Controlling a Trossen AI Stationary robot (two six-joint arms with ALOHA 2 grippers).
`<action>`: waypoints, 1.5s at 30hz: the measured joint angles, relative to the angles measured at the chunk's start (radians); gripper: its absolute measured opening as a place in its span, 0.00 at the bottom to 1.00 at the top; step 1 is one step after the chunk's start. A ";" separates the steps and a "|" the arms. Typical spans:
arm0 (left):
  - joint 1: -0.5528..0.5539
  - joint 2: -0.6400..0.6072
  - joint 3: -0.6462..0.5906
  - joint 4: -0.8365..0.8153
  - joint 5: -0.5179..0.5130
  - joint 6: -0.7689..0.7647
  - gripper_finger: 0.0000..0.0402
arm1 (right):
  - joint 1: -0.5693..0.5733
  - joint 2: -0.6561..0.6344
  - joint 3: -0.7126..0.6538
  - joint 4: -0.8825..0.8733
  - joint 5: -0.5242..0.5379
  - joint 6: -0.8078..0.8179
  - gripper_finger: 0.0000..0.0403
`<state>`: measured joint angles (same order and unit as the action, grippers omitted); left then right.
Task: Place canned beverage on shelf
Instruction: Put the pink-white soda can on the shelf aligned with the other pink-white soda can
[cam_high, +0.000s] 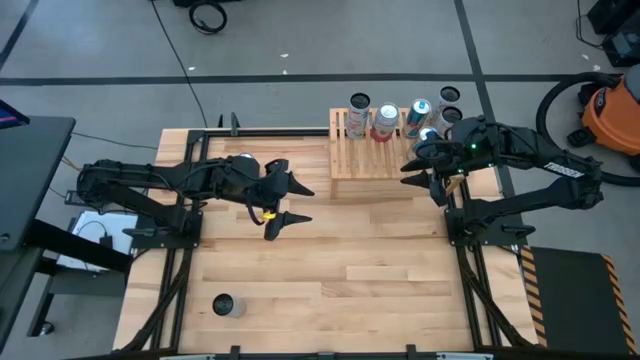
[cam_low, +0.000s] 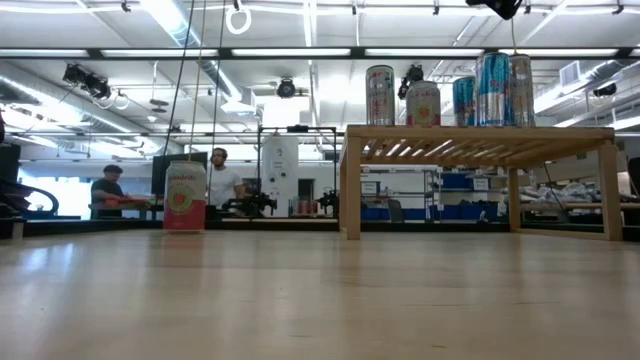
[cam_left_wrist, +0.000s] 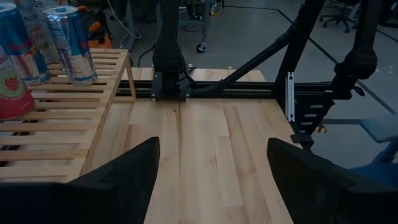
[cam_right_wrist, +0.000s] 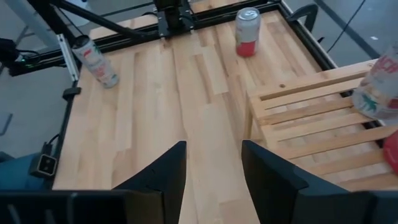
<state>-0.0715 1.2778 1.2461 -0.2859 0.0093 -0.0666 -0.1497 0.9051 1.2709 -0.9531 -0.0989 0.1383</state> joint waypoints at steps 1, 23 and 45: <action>0.000 0.000 0.000 0.000 0.000 0.000 0.75 | 0.000 0.000 0.000 0.000 0.005 0.000 0.40; 0.008 0.000 0.000 0.014 0.000 0.000 0.75 | 0.000 0.004 -0.001 0.002 0.058 -0.011 0.40; 0.071 0.000 0.000 0.104 -0.005 -0.002 0.77 | 0.000 0.085 -0.001 0.001 0.057 -0.063 0.40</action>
<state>-0.0006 1.2781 1.2461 -0.1818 0.0044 -0.0688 -0.1497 0.9899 1.2697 -0.9520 -0.0422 0.0753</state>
